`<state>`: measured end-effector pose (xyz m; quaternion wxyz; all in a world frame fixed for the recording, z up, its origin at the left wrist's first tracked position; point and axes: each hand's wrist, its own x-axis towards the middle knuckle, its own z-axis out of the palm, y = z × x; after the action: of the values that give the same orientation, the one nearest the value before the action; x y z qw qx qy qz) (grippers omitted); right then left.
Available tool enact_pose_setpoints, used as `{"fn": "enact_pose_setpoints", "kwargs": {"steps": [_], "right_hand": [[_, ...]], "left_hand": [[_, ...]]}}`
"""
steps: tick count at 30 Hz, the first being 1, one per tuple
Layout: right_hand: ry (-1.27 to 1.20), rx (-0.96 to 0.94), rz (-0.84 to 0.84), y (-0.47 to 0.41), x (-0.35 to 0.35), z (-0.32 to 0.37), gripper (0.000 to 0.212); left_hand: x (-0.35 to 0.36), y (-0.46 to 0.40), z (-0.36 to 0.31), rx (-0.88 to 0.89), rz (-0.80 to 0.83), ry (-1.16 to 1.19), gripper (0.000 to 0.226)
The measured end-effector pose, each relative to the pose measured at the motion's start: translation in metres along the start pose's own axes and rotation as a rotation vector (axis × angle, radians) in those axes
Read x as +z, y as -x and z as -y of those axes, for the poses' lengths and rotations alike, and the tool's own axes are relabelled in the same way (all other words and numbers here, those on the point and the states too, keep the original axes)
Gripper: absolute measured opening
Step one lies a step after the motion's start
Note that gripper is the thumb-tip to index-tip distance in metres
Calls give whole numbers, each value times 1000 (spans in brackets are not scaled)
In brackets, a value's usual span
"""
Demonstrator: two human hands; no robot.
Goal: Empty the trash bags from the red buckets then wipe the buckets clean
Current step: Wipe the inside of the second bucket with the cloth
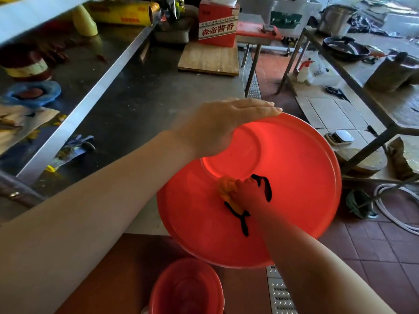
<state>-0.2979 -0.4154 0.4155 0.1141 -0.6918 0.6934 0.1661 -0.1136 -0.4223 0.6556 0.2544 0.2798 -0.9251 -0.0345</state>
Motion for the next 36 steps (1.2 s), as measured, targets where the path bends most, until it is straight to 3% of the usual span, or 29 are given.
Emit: {"fn": "enact_pose_setpoints", "kwargs": {"steps": [6, 10, 23, 36], "right_hand": [[54, -21, 27, -27, 15, -1, 51], [4, -23, 18, -25, 16, -5, 42], [-108, -63, 18, 59, -2, -10, 42], [21, -124, 27, 162, -10, -9, 53]], "left_hand": [[4, -4, -4, 10, 35, 23, 84], [5, -10, -11, 37, 55, 24, 86], [3, -12, -14, 81, 109, 3, 81], [3, 6, -13, 77, 49, 4, 70]]}}
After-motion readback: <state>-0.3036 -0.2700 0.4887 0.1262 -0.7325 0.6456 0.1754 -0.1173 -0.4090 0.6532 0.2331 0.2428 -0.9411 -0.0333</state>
